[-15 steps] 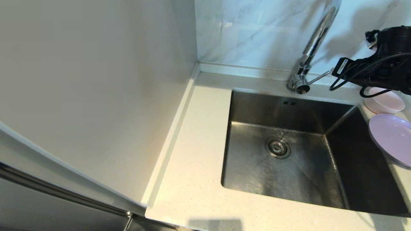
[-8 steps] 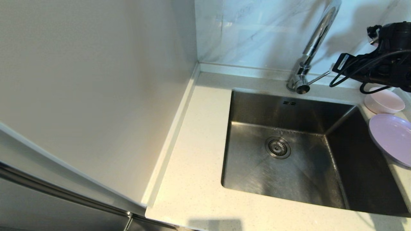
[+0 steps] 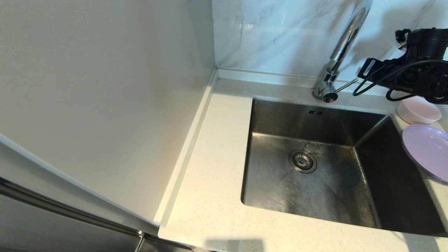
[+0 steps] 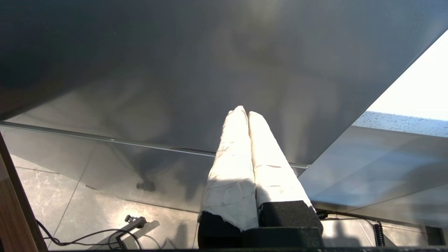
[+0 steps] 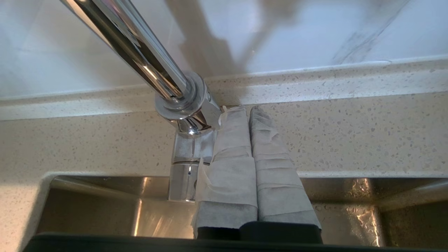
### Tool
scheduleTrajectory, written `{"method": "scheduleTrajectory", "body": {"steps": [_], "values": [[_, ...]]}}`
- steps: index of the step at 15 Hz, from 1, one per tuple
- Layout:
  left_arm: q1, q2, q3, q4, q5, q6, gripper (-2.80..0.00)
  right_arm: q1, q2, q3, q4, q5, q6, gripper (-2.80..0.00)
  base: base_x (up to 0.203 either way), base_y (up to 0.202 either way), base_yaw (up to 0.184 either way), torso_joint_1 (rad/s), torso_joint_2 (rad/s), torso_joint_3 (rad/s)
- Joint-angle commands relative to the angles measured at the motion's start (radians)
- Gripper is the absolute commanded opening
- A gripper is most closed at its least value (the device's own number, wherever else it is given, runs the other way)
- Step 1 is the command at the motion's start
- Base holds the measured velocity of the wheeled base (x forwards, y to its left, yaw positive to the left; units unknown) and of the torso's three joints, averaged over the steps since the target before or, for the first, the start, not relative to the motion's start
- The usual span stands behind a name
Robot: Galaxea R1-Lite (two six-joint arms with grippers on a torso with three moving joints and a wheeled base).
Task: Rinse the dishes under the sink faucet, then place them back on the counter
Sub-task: Turn on the faucet
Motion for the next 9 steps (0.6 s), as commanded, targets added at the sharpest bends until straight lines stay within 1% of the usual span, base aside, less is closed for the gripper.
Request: {"method": "scheduleTrajectory", "body": {"steps": [1,5,7,9], "values": [[0.0,0.0,0.0,0.0,-0.001,0.0,-2.8,0.0,0.005,0.008,0.003,0.001,0.001,-2.8,0.0,0.0,0.0,0.0,0.0,0.0],[0.0,0.0,0.0,0.0,0.0,0.0,-2.8,0.0,-0.007,0.033,0.004,0.007,-0.022,-2.8,0.0,0.0,0.0,0.0,0.0,0.0],[0.0,0.0,0.0,0.0,0.0,0.0,-2.8,0.0,-0.026,0.073,0.002,0.042,-0.035,-2.8,0.0,0.0,0.0,0.0,0.0,0.0],[0.0,0.0,0.0,0.0,0.0,0.0,-2.8,0.0,-0.051,0.107,0.002,0.057,-0.048,-2.8,0.0,0.0,0.0,0.0,0.0,0.0]]}}
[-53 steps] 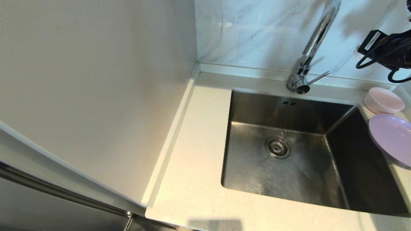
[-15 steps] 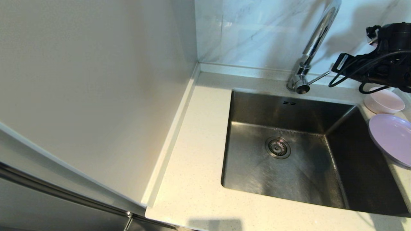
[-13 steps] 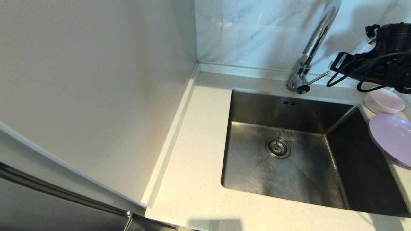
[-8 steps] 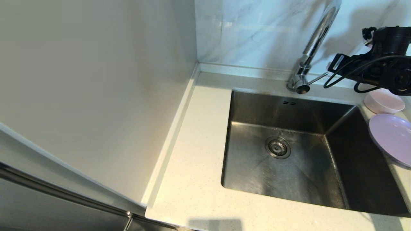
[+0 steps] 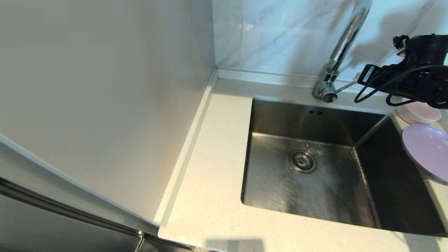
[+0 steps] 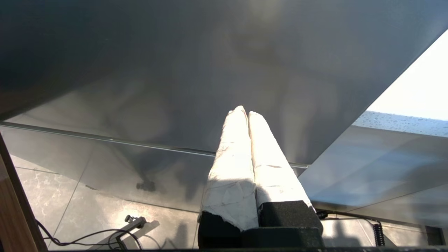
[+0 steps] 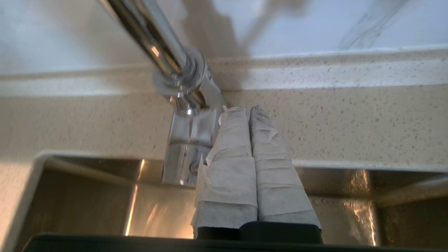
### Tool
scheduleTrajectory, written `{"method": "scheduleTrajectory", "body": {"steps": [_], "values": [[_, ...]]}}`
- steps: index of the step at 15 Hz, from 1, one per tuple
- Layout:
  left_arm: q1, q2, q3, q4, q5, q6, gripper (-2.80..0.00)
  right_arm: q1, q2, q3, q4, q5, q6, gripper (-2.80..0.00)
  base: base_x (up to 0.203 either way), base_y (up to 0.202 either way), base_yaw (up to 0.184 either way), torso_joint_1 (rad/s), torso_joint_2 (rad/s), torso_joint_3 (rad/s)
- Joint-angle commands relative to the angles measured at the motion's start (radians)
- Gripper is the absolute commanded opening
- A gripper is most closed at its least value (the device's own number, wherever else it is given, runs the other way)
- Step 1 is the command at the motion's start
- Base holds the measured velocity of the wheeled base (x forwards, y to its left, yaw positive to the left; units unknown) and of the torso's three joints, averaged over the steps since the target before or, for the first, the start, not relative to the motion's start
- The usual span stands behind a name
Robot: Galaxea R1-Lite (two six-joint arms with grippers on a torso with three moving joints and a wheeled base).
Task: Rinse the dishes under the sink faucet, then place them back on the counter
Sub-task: Turn on the faucet, then pick up the plate
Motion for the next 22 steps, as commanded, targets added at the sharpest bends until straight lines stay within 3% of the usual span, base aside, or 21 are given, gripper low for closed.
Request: {"method": "scheduleTrajectory", "body": {"steps": [1,8,12,17,20,22], "values": [[0.0,0.0,0.0,0.0,0.001,0.0,-2.8,-0.001,-0.04,0.041,0.001,0.028,-0.002,-2.8,0.0,0.0,0.0,0.0,0.0,0.0],[0.0,0.0,0.0,0.0,0.001,0.0,-2.8,-0.001,-0.066,0.057,-0.002,0.06,-0.003,-2.8,0.0,0.0,0.0,0.0,0.0,0.0],[0.0,0.0,0.0,0.0,0.001,0.0,-2.8,-0.024,-0.097,-0.021,0.032,0.051,-0.002,-2.8,0.0,0.0,0.0,0.0,0.0,0.0],[0.0,0.0,0.0,0.0,-0.001,0.0,-2.8,-0.144,-0.303,0.016,0.36,0.054,-0.026,-2.8,0.0,0.0,0.0,0.0,0.0,0.0],[0.0,0.0,0.0,0.0,0.001,0.0,-2.8,-0.23,-0.46,0.16,0.573,0.049,-0.154,-2.8,0.0,0.0,0.0,0.0,0.0,0.0],[0.0,0.0,0.0,0.0,0.0,0.0,-2.8,-0.274,-0.553,0.251,0.739,0.026,-0.307,-2.8,0.0,0.0,0.0,0.0,0.0,0.0]]}}
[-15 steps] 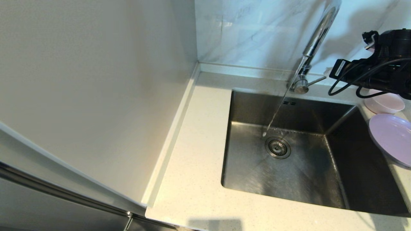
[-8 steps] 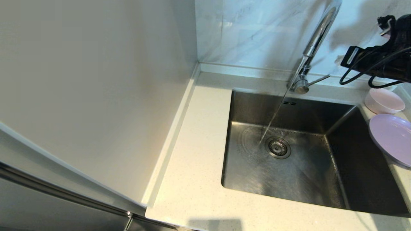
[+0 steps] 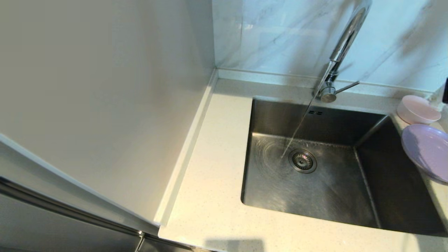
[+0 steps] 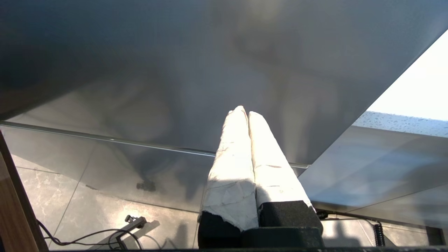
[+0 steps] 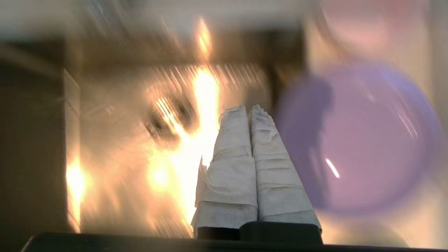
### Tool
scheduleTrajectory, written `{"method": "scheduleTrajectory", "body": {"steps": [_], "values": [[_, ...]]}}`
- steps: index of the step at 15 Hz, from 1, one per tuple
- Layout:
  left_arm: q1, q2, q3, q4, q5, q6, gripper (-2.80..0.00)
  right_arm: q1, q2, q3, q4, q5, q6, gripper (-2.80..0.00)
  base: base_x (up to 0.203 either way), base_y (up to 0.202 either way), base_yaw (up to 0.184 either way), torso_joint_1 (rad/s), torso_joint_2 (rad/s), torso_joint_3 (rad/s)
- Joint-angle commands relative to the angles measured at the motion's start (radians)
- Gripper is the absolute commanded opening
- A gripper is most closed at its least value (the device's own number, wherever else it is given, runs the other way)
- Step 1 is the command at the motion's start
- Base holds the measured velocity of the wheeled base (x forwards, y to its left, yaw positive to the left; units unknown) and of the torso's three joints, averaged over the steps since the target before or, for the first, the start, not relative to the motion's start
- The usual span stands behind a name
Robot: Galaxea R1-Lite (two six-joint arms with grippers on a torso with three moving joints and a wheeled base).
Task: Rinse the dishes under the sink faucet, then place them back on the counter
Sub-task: Pick up the plate
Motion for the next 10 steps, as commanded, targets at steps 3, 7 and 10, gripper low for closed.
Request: {"method": "scheduleTrajectory", "body": {"steps": [3,7,10], "values": [[0.0,0.0,0.0,0.0,0.0,0.0,-2.8,-0.051,-0.201,0.132,0.301,-0.132,-0.336,-2.8,0.0,0.0,0.0,0.0,0.0,0.0],[0.0,0.0,0.0,0.0,0.0,0.0,-2.8,-0.057,-0.197,0.184,0.307,-0.153,-0.399,-2.8,0.0,0.0,0.0,0.0,0.0,0.0],[0.0,0.0,0.0,0.0,0.0,0.0,-2.8,-0.067,-0.109,0.171,0.305,-0.163,-0.395,0.0,0.0,0.0,0.0,0.0,0.0,0.0]]}}
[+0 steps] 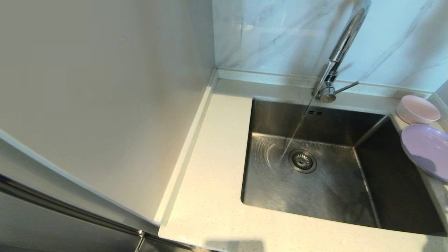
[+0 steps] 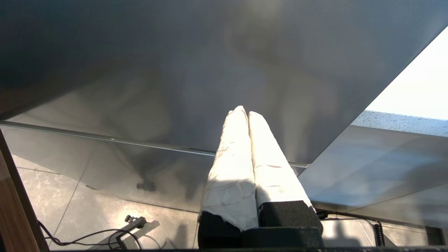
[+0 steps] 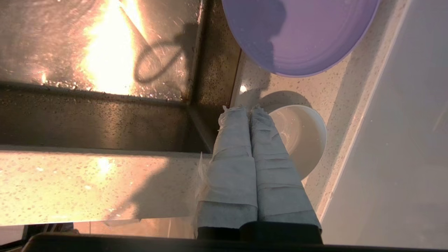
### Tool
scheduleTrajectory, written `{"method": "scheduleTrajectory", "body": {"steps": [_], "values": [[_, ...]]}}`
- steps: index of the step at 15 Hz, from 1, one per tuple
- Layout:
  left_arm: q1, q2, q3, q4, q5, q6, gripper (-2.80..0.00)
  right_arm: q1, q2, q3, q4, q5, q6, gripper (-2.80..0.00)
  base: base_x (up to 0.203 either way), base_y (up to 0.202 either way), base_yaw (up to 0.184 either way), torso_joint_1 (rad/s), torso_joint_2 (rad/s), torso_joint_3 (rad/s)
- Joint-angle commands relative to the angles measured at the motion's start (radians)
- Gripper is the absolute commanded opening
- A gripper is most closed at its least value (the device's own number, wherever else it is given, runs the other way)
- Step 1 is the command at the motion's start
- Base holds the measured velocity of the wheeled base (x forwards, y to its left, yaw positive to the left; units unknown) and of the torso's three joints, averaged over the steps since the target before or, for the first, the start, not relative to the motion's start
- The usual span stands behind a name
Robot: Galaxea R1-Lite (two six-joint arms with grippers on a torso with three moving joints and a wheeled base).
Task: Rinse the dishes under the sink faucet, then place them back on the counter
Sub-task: Pick up the plate
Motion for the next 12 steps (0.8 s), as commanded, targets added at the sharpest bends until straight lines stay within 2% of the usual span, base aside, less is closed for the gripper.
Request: {"method": "scheduleTrajectory", "body": {"steps": [1,4,7,12], "values": [[0.0,0.0,0.0,0.0,0.0,0.0,-2.8,-0.008,0.094,-0.039,0.002,-0.001,0.002,0.0,0.0,0.0,0.0,0.0,0.0,0.0],[0.0,0.0,0.0,0.0,0.0,0.0,-2.8,-0.008,0.175,-0.134,0.003,0.017,0.015,0.0,0.0,0.0,0.0,0.0,0.0,0.0],[0.0,0.0,0.0,0.0,-0.001,0.0,-2.8,-0.003,0.215,-0.142,0.006,0.007,0.084,0.0,0.0,0.0,0.0,0.0,0.0,0.0],[0.0,0.0,0.0,0.0,0.0,0.0,-2.8,0.044,0.311,-0.133,-0.008,0.015,0.089,0.0,0.0,0.0,0.0,0.0,0.0,0.0]]}}
